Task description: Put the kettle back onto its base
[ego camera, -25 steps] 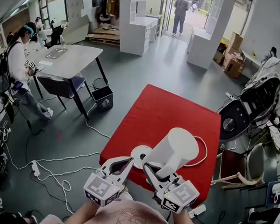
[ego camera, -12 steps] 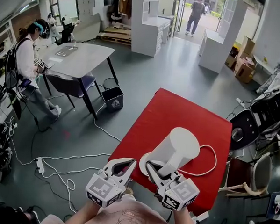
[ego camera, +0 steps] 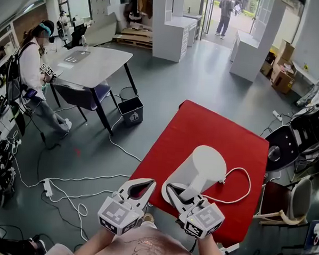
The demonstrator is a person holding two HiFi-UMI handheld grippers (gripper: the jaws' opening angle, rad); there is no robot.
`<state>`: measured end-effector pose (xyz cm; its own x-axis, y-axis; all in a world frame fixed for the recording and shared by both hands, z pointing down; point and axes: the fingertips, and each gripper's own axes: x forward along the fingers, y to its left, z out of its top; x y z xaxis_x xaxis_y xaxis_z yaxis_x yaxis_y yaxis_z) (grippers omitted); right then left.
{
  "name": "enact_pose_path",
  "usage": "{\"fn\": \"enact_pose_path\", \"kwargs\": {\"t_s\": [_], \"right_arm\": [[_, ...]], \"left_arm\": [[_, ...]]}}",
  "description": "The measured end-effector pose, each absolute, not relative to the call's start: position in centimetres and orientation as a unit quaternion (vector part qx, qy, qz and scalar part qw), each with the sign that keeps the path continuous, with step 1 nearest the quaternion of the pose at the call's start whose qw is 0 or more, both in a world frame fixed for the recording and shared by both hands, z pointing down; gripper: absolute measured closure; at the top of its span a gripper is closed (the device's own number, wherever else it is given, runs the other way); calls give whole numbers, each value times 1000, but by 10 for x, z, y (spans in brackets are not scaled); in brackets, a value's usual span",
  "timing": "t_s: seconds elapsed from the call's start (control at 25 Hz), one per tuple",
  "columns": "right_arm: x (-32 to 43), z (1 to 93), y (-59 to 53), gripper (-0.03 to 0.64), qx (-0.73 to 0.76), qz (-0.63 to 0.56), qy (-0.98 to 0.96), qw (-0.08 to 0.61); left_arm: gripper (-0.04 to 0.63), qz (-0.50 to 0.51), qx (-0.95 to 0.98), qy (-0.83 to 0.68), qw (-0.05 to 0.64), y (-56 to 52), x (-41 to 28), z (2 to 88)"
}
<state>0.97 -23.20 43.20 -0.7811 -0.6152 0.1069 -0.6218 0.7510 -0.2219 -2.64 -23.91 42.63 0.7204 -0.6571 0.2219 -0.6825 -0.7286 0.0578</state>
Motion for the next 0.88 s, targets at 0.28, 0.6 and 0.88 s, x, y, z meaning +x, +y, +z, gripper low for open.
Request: {"fn": "enact_pose_path", "kwargs": {"t_s": [0.28,0.6,0.88], "right_arm": [[6,461,-230,603,326,129,-936,31],[-5,482,-228,603,315,137,-938,38],[-6,486,-225,603,310,136,-940,45]], "left_arm": [[606,102,925,-360,71,-241,-26,430],[607,112,921,-366,77,-244,-33,437],[606,113,920,-366,81,-244,-31,439]]}}
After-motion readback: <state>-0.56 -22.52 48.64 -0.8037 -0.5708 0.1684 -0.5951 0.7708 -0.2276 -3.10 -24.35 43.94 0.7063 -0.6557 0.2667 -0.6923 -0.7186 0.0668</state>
